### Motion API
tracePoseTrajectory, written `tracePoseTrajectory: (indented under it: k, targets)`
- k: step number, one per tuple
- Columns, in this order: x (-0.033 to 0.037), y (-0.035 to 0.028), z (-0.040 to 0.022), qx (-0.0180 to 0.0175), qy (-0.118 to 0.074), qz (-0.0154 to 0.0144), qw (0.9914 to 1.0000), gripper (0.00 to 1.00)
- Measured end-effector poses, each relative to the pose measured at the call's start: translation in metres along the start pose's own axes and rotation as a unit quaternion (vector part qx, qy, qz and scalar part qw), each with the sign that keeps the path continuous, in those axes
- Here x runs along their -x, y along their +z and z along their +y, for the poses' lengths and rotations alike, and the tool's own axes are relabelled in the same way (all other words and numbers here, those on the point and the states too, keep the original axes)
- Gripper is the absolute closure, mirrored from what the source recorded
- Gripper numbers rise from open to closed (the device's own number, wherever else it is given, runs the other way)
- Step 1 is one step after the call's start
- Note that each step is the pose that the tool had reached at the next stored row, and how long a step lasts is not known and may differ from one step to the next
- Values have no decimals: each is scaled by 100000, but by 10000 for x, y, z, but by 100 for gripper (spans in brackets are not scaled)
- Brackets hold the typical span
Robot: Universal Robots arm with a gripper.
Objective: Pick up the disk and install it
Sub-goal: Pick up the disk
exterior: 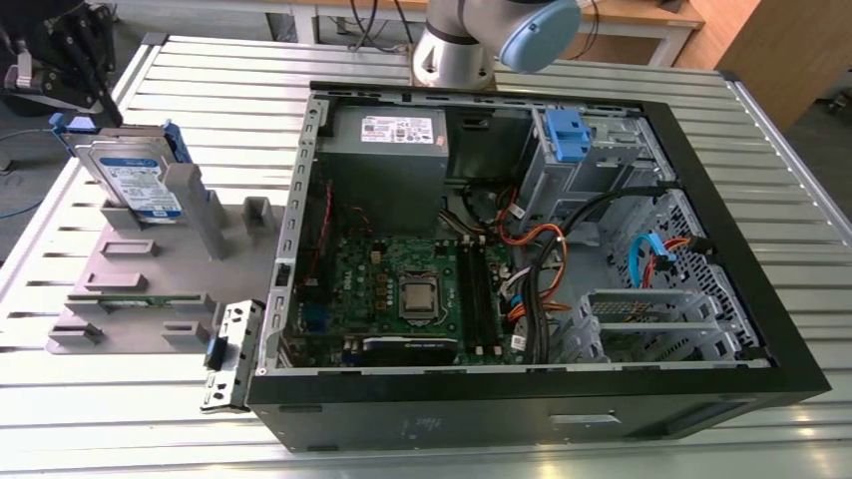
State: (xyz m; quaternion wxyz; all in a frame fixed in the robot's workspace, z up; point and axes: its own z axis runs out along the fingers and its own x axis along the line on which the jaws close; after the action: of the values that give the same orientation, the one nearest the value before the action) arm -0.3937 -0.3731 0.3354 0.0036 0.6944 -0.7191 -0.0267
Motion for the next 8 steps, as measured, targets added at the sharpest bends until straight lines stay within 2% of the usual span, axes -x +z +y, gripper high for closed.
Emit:
tracePoseTrajectory:
  k: [3, 8]
  targets:
    - [1, 3, -32, -7, -6, -4, 100000, 89]
    - [1, 3, -35, -1, -10, -1, 100000, 89]
